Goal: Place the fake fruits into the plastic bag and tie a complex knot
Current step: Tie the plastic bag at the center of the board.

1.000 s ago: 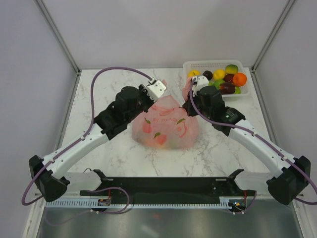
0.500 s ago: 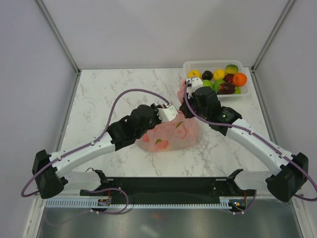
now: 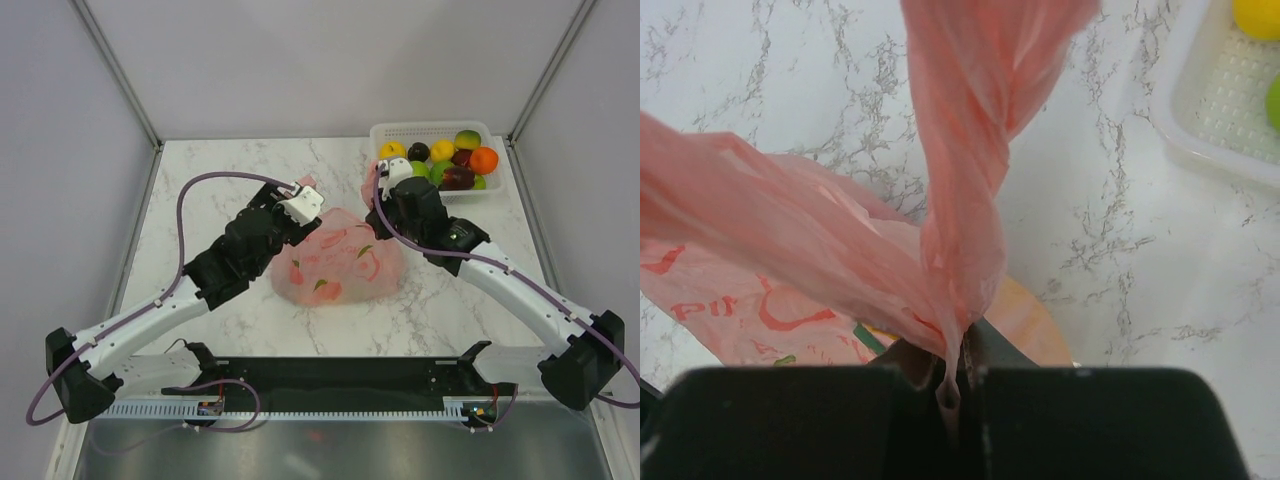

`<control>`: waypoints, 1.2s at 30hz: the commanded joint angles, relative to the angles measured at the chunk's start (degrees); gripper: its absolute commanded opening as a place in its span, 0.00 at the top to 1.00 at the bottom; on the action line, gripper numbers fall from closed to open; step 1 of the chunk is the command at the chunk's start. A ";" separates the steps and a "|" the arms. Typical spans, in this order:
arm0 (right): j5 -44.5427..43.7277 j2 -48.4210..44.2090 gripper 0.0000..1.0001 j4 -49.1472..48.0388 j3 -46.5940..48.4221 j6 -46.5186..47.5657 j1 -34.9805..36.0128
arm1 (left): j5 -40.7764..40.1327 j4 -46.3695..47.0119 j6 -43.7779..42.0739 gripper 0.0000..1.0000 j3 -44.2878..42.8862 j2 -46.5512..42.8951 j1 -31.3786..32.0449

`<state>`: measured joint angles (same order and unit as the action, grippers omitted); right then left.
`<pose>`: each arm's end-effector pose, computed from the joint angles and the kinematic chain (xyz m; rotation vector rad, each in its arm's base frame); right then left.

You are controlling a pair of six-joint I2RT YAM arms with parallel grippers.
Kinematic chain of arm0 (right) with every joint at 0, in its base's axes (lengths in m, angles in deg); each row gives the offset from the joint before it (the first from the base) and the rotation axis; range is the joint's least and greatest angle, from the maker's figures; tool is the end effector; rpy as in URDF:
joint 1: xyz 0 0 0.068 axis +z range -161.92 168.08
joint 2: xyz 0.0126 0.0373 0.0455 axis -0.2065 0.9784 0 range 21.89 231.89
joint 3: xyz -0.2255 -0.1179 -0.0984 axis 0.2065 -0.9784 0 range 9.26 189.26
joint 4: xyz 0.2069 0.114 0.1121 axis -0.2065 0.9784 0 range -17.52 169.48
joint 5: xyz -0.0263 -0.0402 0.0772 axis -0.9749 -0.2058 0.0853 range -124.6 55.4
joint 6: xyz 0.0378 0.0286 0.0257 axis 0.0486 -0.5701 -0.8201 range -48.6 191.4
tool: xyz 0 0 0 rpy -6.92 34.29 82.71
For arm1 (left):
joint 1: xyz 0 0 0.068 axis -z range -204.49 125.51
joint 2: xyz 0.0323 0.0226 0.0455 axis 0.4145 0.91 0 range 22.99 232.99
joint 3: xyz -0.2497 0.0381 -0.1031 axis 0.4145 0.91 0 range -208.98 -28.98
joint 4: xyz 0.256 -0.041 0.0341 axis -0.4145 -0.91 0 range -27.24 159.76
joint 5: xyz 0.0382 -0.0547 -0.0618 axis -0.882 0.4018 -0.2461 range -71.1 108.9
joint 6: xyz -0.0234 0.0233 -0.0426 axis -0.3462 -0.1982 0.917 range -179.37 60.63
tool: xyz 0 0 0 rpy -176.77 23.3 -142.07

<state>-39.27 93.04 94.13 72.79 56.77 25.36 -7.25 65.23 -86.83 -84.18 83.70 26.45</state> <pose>0.2254 0.1679 0.3368 -0.3653 2.0818 0.4643 0.1665 -0.1803 0.3614 0.8164 1.5239 0.0964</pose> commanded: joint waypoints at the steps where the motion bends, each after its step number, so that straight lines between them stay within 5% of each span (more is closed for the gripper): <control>1: -1.66 -2.25 1.00 -1.35 -0.25 0.83 0.08 | -3.29 3.13 6.19 0.19 -0.61 0.20 -1.02; 9: -2.54 -3.39 1.00 -1.26 -0.60 1.01 0.08 | -2.85 -2.58 13.12 0.00 -2.10 -2.07 -1.54; 20: -2.89 -3.39 1.00 -1.35 -0.68 0.83 0.08 | -3.55 -19.54 32.71 0.00 -5.44 -8.49 -1.98; 28: -3.24 -4.27 1.00 -1.35 -0.95 0.92 0.08 | -4.78 -27.27 35.55 0.00 -6.50 -10.35 -3.64; 36: -2.63 -4.80 1.00 -1.35 -1.21 0.83 0.08 | 10.94 -27.46 40.64 0.00 -7.03 -11.58 -10.86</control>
<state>-41.12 89.81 94.15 71.52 56.88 25.36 -2.34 38.10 -51.01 -88.62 72.16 16.13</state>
